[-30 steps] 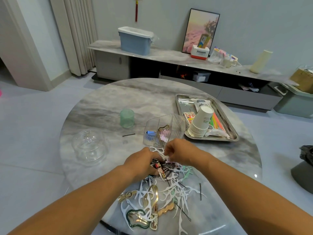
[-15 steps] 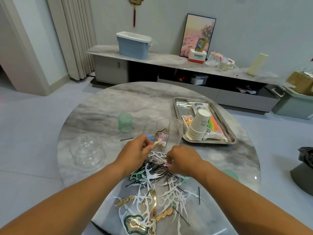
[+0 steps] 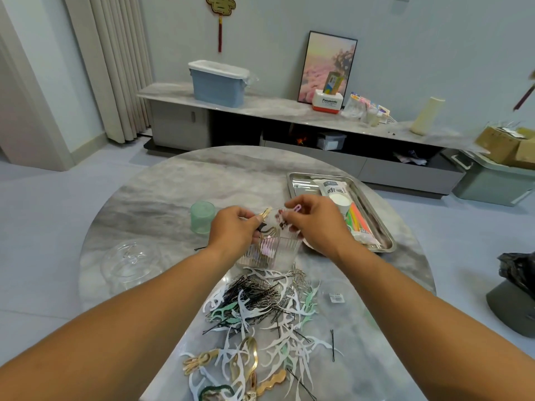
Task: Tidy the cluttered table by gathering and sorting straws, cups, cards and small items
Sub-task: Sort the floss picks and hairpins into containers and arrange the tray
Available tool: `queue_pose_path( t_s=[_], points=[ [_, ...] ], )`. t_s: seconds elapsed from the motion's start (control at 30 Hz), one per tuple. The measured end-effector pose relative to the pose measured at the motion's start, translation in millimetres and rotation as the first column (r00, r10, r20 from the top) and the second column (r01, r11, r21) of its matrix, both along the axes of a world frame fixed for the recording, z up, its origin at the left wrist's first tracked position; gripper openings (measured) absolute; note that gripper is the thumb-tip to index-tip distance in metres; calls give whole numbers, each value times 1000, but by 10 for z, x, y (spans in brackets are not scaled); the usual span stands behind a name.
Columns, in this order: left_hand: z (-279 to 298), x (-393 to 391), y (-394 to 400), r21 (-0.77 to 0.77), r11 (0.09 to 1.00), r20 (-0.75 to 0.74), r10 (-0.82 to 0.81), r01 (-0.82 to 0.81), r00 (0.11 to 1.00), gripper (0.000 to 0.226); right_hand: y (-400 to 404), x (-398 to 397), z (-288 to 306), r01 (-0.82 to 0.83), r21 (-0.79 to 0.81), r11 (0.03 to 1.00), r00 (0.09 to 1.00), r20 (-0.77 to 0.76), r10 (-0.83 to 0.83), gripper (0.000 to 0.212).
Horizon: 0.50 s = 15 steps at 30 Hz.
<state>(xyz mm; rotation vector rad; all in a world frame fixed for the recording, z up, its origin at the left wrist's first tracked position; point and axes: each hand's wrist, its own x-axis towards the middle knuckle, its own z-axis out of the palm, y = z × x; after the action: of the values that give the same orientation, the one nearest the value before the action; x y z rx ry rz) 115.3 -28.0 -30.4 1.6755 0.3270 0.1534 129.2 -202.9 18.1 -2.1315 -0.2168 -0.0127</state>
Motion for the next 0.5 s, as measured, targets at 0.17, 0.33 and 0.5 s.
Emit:
queue_pose_path(
  t_s=[0.17, 0.33, 0.5],
  points=[
    [75, 29, -9, 20, 997, -95, -69, 71, 993, 17, 194, 240, 50, 39, -258, 965, 997, 72, -21, 32],
    [-35, -75, 248, 114, 991, -144, -58, 75, 988, 29, 217, 169, 66, 57, -463, 884, 990, 140, 10, 34],
    [-340, -245, 452, 432, 885, -222, -80, 172, 972, 9, 81, -102, 39, -301, -423, 855, 948, -40, 314, 13]
  ],
)
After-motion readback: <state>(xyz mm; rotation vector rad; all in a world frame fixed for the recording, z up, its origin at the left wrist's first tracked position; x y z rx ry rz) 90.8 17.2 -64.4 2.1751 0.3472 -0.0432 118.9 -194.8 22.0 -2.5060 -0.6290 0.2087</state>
